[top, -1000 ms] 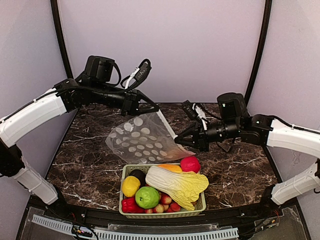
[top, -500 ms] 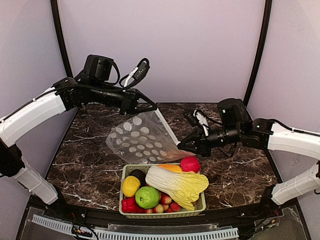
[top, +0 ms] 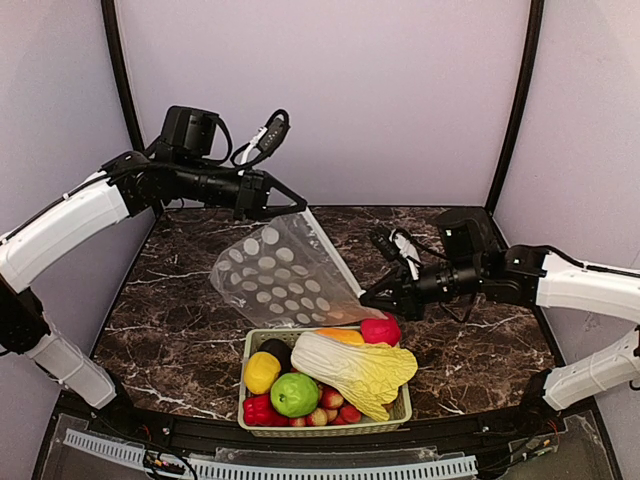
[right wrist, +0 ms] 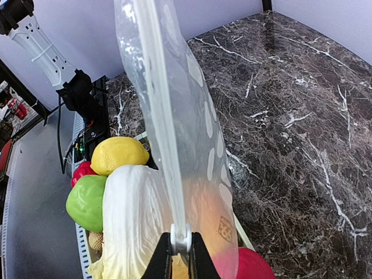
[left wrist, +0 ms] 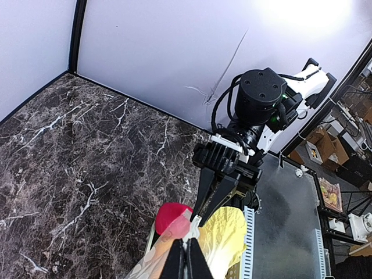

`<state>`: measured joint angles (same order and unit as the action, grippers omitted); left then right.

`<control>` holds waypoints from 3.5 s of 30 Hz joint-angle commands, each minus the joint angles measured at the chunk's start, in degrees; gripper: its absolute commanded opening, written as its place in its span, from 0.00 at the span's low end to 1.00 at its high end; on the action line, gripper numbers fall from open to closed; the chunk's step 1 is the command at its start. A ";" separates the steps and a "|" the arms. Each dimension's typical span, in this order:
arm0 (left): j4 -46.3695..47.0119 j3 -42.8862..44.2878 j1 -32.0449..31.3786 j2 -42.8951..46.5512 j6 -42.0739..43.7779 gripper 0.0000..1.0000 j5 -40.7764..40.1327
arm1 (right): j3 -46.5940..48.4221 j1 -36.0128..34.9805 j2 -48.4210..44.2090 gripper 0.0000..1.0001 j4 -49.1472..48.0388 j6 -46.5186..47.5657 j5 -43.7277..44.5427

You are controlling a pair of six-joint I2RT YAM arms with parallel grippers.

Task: Place the food in the zip-top bag and seal the zipper
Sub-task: Unzip the zipper from the zipper food storage bag, then pass from the left arm to the right

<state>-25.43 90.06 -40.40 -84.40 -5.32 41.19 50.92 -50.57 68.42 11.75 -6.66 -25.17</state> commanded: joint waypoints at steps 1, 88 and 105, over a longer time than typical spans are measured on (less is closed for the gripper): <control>1.13 2.22 1.72 1.28 -1.03 0.01 1.85 | -1.81 0.23 -0.57 0.05 1.52 -1.51 1.82; 11.37 -10.69 8.37 6.53 -8.00 0.01 16.97 | 10.01 0.29 6.72 0.36 0.20 -0.27 5.37; 12.28 -10.41 8.32 6.09 -8.65 0.01 17.35 | 12.18 -0.20 9.22 0.25 0.53 0.80 5.13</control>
<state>-14.57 80.38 -32.36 -79.68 -13.80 57.63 60.99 -50.52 76.62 13.39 -6.52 -19.70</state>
